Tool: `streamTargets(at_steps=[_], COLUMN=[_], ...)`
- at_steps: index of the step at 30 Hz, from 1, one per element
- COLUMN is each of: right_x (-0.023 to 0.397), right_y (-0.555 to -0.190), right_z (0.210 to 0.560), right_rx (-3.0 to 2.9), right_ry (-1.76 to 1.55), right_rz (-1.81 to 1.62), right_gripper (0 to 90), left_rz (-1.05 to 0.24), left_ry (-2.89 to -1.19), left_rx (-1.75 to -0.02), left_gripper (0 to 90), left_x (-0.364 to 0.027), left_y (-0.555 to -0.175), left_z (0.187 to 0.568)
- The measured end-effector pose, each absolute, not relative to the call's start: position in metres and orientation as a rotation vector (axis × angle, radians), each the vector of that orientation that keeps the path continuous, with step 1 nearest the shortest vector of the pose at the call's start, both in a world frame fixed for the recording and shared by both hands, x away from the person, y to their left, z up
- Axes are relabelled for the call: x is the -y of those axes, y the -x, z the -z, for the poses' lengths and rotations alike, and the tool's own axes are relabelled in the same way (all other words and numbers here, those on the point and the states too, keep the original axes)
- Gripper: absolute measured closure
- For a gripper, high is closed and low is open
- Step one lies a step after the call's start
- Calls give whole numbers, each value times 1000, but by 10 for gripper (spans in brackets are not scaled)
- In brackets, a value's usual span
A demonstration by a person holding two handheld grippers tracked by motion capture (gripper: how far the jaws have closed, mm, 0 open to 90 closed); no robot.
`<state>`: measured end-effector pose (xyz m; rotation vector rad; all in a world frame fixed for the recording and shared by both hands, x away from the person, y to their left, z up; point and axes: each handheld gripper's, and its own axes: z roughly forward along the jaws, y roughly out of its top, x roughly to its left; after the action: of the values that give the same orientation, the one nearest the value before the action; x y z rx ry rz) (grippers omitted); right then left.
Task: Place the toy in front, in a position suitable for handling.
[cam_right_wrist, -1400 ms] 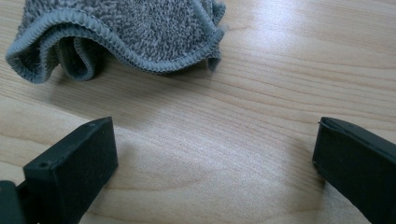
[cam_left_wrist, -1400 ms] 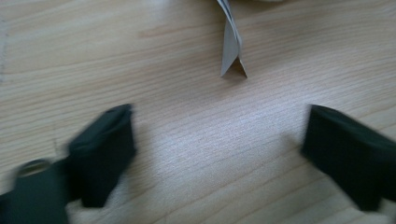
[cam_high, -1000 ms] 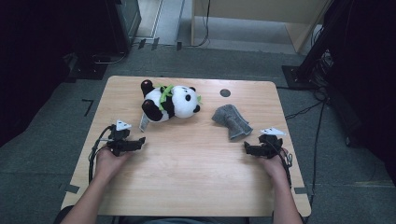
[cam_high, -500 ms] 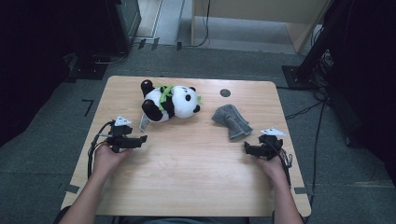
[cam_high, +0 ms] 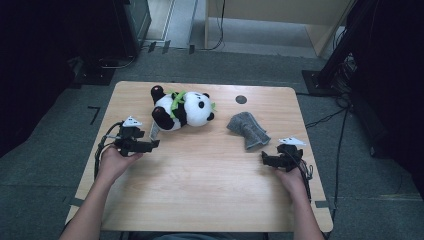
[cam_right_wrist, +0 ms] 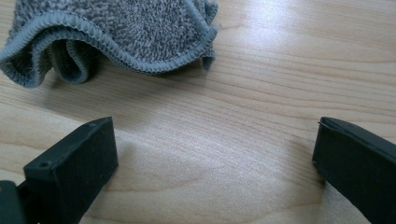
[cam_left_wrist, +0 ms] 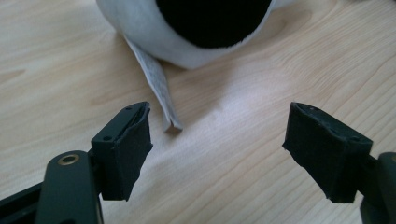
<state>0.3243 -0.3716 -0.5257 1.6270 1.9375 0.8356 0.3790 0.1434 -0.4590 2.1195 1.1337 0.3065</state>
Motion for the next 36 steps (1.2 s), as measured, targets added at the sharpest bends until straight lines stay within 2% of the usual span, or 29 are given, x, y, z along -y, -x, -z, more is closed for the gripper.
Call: streamTargets(at_steps=[12, 23, 36], right_x=[373, 372, 372], right_y=[-323, -323, -322], right_z=[526, 526, 526], right_rx=[-1914, -1917, -1917], right_ry=[-1647, -1647, -1648], right_rz=[-825, -827, -826], right_gripper=[0, 0, 0], left_rz=[-310, -391, -395], left_ry=[-2108, -2128, -2178], left_rx=[-1128, -1081, -1080], left_gripper=[253, 252, 253], left_x=[-137, -134, -122], left_y=[-394, -412, -436], left_z=[439, 409, 397])
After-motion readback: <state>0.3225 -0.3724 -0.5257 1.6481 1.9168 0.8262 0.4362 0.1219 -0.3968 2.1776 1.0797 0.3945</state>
